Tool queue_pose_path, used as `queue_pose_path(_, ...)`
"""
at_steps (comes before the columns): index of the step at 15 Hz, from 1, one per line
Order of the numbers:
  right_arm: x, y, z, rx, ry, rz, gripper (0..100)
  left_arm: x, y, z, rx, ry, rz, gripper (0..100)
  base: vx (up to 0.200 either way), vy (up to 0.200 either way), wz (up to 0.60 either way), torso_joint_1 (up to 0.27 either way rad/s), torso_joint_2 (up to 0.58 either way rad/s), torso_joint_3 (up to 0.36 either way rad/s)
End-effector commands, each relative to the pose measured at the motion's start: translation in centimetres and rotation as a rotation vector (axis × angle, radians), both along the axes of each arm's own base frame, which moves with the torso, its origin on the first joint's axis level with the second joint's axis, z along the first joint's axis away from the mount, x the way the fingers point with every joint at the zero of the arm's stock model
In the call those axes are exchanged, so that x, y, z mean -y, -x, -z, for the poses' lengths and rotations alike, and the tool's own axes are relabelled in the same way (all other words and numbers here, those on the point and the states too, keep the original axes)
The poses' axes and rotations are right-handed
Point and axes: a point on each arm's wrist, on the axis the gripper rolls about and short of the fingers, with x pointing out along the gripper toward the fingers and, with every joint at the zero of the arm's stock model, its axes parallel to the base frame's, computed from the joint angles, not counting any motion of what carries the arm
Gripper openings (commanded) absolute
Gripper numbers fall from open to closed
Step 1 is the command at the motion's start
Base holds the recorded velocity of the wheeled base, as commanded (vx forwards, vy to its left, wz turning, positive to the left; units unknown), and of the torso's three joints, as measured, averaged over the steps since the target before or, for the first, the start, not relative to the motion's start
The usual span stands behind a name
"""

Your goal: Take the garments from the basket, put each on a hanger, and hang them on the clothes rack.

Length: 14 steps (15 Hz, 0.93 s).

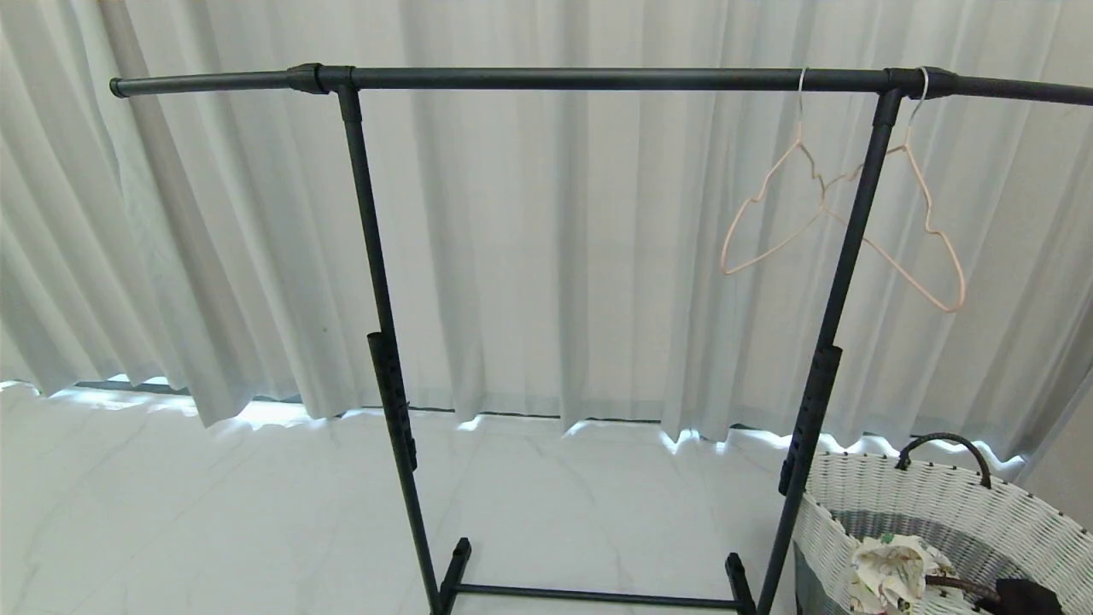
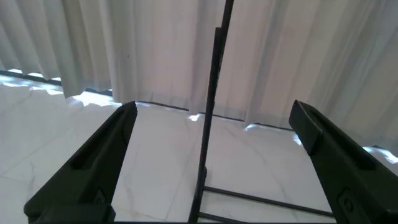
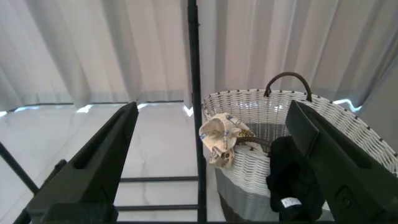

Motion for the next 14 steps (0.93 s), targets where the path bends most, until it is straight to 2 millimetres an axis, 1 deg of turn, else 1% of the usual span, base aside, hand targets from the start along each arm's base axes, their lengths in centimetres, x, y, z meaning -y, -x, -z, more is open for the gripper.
queue_pose_path(1, 0.00, 0.00, 0.00, 0.000, 0.000, -0.001, 100, 0.00, -0.01, -0.01, 0.000, 0.001, -0.001, 100, -0.200, -0.200, 0.00, 0.007, 0.00, 0.002)
queue_pose_path(5, 0.00, 0.00, 0.00, 0.000, 0.000, -0.001, 100, 0.00, -0.01, -0.01, -0.001, -0.002, -0.001, 100, -0.200, -0.200, 0.00, 0.004, 0.00, 0.006)
queue_pose_path(12, 0.00, 0.00, 0.00, 0.000, 0.000, -0.001, 100, 0.00, -0.01, -0.01, 0.000, 0.002, -0.001, 100, 0.000, 0.000, 0.00, 0.000, 0.00, 0.000)
queue_pose_path(14, 0.01, 0.00, 0.00, 0.000, -0.006, 0.001, 100, 0.00, -0.01, -0.01, 0.000, 0.001, -0.001, 100, 0.200, 0.000, 0.00, 0.002, 0.00, 0.000)
